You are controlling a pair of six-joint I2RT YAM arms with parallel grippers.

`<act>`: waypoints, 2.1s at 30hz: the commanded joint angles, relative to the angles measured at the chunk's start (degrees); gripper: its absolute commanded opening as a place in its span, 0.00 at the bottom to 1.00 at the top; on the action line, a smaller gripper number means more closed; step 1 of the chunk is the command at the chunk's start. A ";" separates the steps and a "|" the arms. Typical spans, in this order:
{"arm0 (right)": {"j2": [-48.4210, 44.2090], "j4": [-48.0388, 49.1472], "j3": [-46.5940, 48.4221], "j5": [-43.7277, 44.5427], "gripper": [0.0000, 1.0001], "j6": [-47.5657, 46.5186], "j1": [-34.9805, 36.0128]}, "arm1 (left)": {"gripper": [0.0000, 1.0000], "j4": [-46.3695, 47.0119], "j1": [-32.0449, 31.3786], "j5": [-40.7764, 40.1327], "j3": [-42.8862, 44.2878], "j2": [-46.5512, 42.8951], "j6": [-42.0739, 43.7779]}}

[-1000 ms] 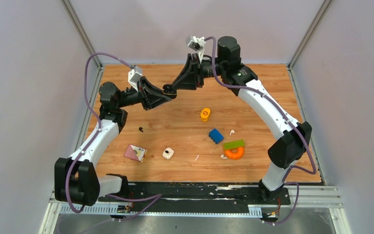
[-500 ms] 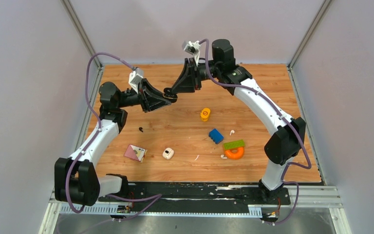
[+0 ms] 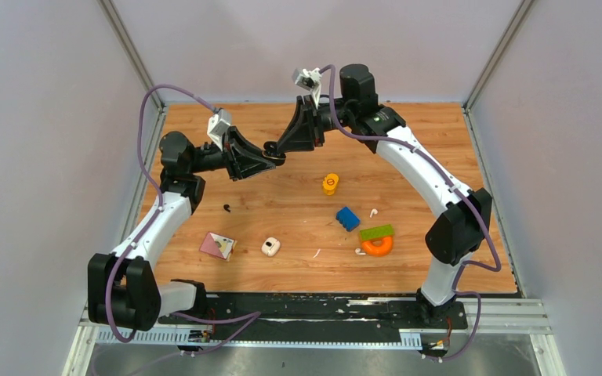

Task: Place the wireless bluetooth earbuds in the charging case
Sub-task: Insert the right earbud into the right side groove of the charging case, then adjust the right earbud in the right side groove of the charging case.

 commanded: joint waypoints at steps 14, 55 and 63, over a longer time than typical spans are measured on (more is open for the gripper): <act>1.12 -3.29 4.62 0.54 0.29 -6.48 0.07 | 0.00 2.13 0.01 1.05 0.61 -0.91 0.91; 0.95 -21.10 11.84 22.89 0.65 -5.62 1.78 | 0.00 16.80 -0.17 -7.84 -5.82 0.19 -5.00; 1.97 -21.17 12.78 22.39 0.64 -5.51 1.52 | 0.00 16.94 -0.17 -7.56 -5.94 -0.23 -5.62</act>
